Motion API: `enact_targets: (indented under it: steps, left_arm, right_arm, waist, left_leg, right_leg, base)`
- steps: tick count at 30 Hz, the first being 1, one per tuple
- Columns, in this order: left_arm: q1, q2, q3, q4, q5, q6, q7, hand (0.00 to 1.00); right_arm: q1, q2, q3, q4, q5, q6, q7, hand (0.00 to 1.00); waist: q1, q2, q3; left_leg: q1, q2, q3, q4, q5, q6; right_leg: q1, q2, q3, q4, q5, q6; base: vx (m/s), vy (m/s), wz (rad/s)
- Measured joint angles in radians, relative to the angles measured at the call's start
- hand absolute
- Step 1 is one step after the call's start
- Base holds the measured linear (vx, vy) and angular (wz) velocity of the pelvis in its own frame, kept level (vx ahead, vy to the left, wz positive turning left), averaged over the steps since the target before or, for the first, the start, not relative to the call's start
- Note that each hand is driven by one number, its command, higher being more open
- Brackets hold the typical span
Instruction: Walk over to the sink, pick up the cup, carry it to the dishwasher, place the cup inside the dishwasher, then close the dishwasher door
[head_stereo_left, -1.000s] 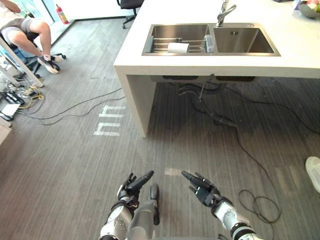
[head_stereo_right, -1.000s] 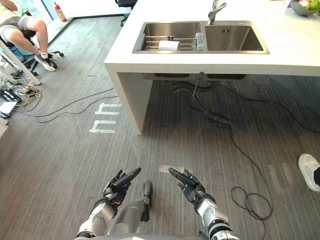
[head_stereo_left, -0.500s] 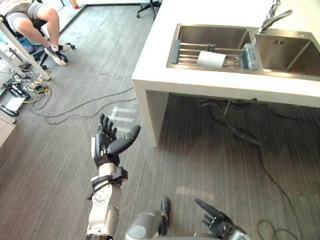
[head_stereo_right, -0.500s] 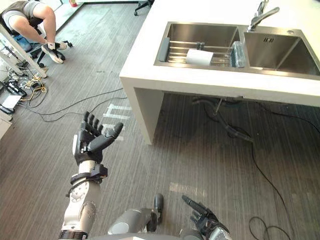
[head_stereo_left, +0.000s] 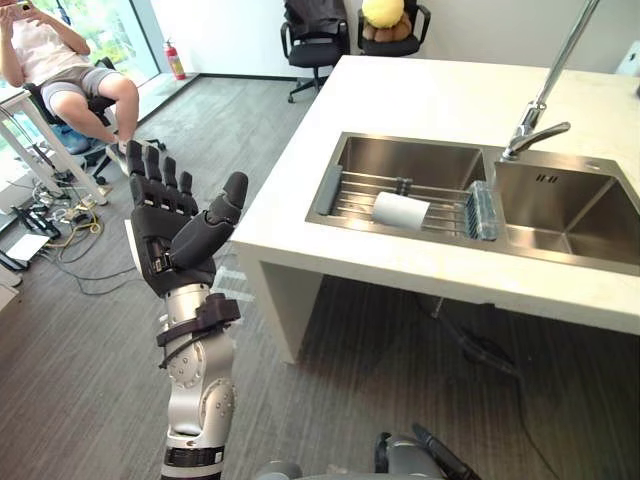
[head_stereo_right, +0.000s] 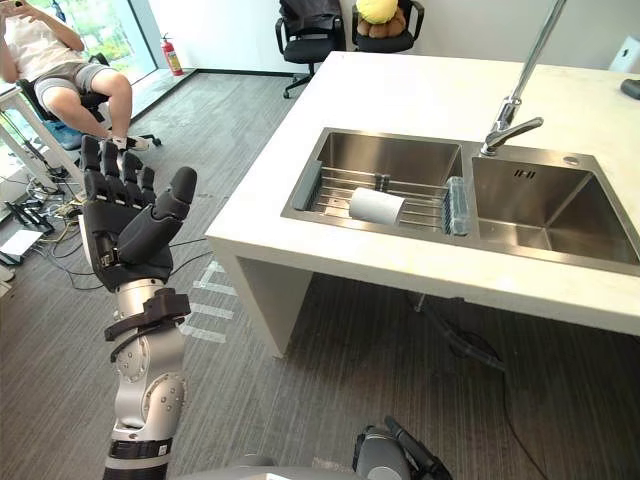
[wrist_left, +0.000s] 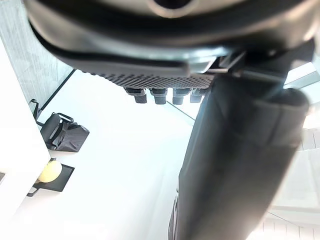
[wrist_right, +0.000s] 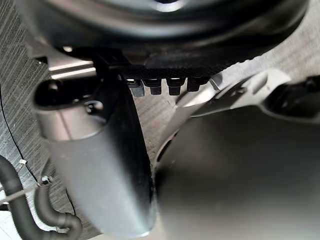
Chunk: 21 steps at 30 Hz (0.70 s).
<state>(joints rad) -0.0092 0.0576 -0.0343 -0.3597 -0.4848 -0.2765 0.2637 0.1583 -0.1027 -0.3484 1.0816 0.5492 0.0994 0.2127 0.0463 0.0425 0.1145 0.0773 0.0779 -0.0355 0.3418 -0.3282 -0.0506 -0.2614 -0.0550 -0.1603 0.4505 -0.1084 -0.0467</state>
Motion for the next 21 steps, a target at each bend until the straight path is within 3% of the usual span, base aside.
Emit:
enact_targets:
  steps: [6,9,11,14,16,17,18,19,21]
  left_arm:
    - [-0.012,0.001,-0.064,-0.001,0.014,0.024,-0.001,1.00]
    - [-0.013,0.001,-0.077,-0.001,0.013,0.024,-0.015,1.00]
    - [-0.012,-0.003,-0.095,-0.007,0.013,0.032,-0.057,1.00]
    - [-0.004,-0.001,-0.121,-0.088,0.012,0.056,-0.107,1.00]
    - [-0.003,0.005,-0.126,-0.150,0.006,0.064,-0.130,1.00]
    - [-0.002,0.003,-0.126,-0.188,-0.015,0.065,-0.144,1.00]
    - [0.000,0.005,-0.123,-0.206,-0.034,0.064,-0.157,1.00]
    - [-0.001,0.010,-0.112,-0.223,-0.060,0.073,-0.162,1.00]
    - [-0.009,0.026,-0.097,-0.228,-0.097,0.102,-0.166,1.00]
  right_arm:
    - [0.010,0.003,0.002,-0.009,-0.032,-0.001,0.014,1.00]
    - [0.019,-0.003,0.002,-0.008,-0.032,0.025,0.020,1.00]
    - [0.042,-0.001,0.002,-0.012,-0.042,0.043,0.026,1.00]
    - [0.060,0.000,0.007,-0.019,-0.073,0.063,0.027,1.00]
    - [0.056,-0.016,0.033,-0.020,-0.078,0.071,0.030,1.00]
    - [0.057,-0.034,0.045,-0.027,-0.079,0.080,0.027,1.00]
    - [0.055,-0.041,0.044,-0.029,-0.079,0.084,0.021,1.00]
    - [0.051,-0.041,0.045,-0.030,-0.076,0.085,0.015,1.00]
    - [0.050,-0.026,0.046,-0.031,-0.071,0.083,0.000,1.00]
  waist:
    - [0.001,-0.005,-0.028]
    - [0.005,-0.005,-0.032]
    - [0.012,-0.008,-0.031]
    - [0.035,-0.026,-0.019]
    - [0.039,-0.018,-0.023]
    - [0.048,0.004,-0.036]
    - [0.053,0.023,-0.047]
    - [0.052,0.034,-0.055]
    - [0.048,0.013,-0.069]
  left_leg:
    - [-0.011,0.031,0.004,0.019,0.018,-0.010]
    - [-0.119,0.049,0.019,0.229,0.037,-0.012]
    - [-0.162,0.066,0.029,0.341,0.043,-0.001]
    - [-0.211,0.034,0.076,0.285,0.004,0.024]
    - [-0.241,0.020,0.071,0.187,0.020,0.011]
    - [-0.244,0.035,0.064,0.100,0.066,0.002]
    - [-0.235,0.050,0.074,0.106,0.118,-0.009]
    - [-0.229,0.050,0.089,0.121,0.121,0.001]
    - [-0.225,0.034,0.125,0.123,0.106,0.010]
  right_leg:
    - [0.003,0.031,-0.007,-0.003,-0.041,-0.017]
    - [0.033,0.030,-0.039,-0.030,-0.042,-0.019]
    - [0.096,0.029,-0.068,-0.075,-0.047,-0.034]
    - [0.177,-0.002,-0.069,-0.120,-0.049,-0.038]
    - [0.192,-0.020,-0.060,-0.124,-0.053,-0.029]
    - [0.193,-0.010,-0.047,-0.115,-0.058,-0.001]
    - [0.197,0.001,-0.025,-0.105,-0.061,0.016]
    - [0.201,0.004,0.001,-0.098,-0.064,0.033]
    - [0.178,-0.016,0.039,-0.068,-0.069,0.050]
  base:
    - [0.08,-0.150,-0.03]
    - [0.03,-0.070,0.30]
    - [0.06,-0.025,0.53]
    - [0.06,0.053,0.32]
    - [0.04,0.165,-0.06]
    - [0.07,0.224,-0.40]
    - [0.14,0.301,-0.61]
    - [0.15,0.214,-0.58]
    - [0.16,0.217,-0.46]
